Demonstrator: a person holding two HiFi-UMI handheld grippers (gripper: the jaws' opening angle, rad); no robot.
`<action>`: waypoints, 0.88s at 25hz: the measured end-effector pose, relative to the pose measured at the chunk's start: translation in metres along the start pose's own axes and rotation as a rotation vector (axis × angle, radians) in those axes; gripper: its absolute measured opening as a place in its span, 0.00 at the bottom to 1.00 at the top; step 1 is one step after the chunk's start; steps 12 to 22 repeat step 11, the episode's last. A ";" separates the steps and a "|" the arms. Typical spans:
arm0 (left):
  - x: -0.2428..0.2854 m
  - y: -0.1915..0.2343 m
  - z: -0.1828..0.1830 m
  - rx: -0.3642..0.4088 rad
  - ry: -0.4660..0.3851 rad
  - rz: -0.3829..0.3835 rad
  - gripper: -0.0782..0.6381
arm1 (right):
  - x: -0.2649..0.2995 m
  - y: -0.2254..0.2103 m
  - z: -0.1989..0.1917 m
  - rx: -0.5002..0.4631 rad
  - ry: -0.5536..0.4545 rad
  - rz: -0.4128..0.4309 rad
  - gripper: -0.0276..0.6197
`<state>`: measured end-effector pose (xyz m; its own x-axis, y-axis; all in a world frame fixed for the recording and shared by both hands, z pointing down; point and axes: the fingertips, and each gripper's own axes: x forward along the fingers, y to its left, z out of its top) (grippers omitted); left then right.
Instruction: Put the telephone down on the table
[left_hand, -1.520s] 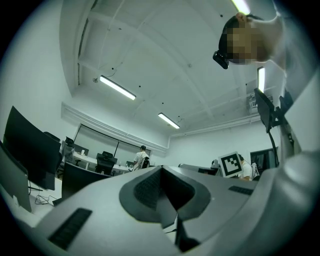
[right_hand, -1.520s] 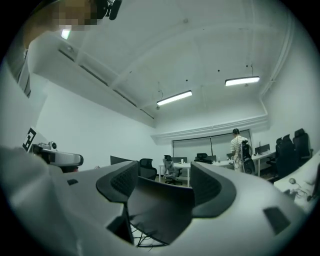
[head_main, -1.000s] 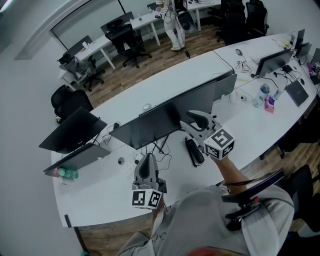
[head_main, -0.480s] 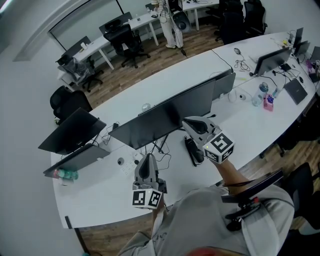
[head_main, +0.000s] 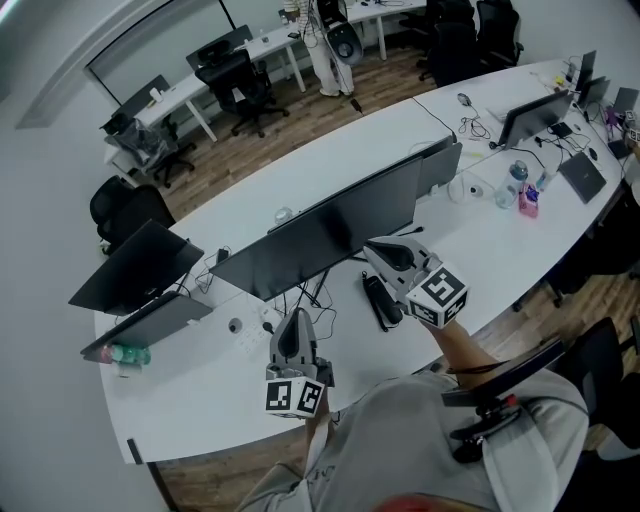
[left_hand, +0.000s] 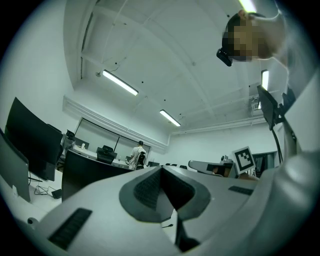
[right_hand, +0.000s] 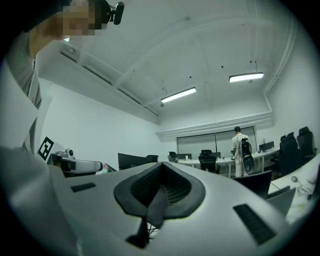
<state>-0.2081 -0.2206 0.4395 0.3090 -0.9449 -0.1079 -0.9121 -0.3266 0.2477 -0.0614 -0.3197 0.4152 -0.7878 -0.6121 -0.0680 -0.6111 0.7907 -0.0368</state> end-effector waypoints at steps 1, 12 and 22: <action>0.000 0.000 -0.001 -0.002 0.001 -0.002 0.12 | 0.000 0.001 0.000 -0.002 0.002 0.000 0.07; 0.004 -0.001 -0.002 -0.010 -0.002 -0.012 0.12 | -0.003 0.001 -0.008 0.002 0.026 -0.009 0.07; 0.004 -0.001 -0.002 -0.010 -0.002 -0.012 0.12 | -0.003 0.001 -0.008 0.002 0.026 -0.009 0.07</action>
